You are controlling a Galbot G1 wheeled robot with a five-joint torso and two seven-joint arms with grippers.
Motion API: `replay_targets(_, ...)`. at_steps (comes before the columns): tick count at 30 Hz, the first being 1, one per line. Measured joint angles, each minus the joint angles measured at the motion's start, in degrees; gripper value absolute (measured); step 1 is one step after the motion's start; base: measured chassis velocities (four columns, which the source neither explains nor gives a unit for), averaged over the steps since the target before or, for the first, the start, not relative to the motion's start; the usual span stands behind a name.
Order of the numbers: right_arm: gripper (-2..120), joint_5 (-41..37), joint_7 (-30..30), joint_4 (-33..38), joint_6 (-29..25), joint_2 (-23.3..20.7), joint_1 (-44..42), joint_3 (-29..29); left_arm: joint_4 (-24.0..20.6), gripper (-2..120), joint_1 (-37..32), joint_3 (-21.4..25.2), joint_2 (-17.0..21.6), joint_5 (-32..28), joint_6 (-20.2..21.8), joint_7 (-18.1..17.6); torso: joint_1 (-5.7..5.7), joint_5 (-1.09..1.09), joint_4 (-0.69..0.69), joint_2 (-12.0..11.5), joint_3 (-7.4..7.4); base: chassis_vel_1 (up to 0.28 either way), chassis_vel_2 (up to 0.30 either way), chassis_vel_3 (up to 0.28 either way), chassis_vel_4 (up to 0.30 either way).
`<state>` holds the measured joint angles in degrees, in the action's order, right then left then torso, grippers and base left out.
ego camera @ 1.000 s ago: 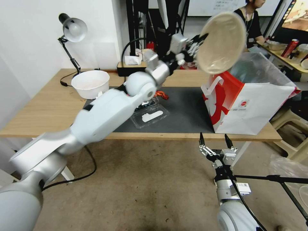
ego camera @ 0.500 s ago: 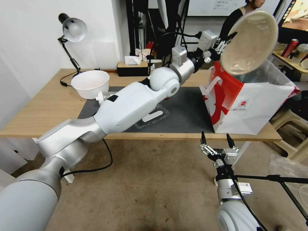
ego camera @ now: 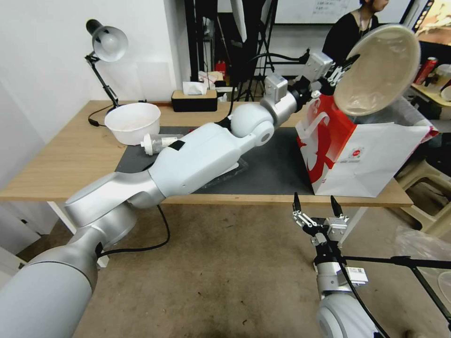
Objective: Pick up the trash from the table and place it into the takeout bag.
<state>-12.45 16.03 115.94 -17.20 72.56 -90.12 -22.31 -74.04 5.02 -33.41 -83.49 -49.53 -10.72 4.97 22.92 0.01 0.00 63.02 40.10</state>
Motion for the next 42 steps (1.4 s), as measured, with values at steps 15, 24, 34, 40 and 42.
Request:
replay_targets(15, 100, 0.08, -0.04, -0.11, -0.44, 0.34, -0.19, -0.02, 2.43, 0, 0.79, -0.89, -3.61, 0.28, -0.35, 0.01, -0.01, 0.00, 0.00, 0.00, 0.00, 0.000, 0.000, 0.000, 0.000)
replay_targets(24, 100, 0.10, -0.04, -0.11, -0.72, 0.34, -0.49, -0.30, 2.75, 18, 0.15, -1.44, -3.36, 1.57, -0.35, -1.76, -0.01, -0.01, 0.00, 0.00, 0.00, 0.000, 0.000, 0.000, 0.000)
replay_targets(34, 100, 0.23, -0.05, -0.10, -0.71, 0.38, -0.26, -0.17, -0.25, 54, -0.71, -0.66, -0.69, -0.26, 0.71, -3.73, -0.01, -0.01, 0.00, 0.00, 0.00, 0.000, 0.000, 0.000, 0.000)
replay_targets(40, 100, 0.23, -0.03, 0.13, -0.50, 0.31, -0.17, -0.21, -4.84, 78, -3.43, 2.15, 3.54, -3.67, 2.25, -6.15, -0.01, -0.02, 0.00, 0.00, 0.00, 0.000, 0.000, 0.000, 0.000)
replay_targets(42, 100, 0.23, -0.02, 0.20, -0.49, 0.31, -0.16, -0.21, -5.65, 81, -4.04, 2.79, 4.28, -4.07, 2.58, -6.57, -0.01, -0.02, 0.00, 0.00, 0.00, 0.000, 0.000, 0.000, 0.000)
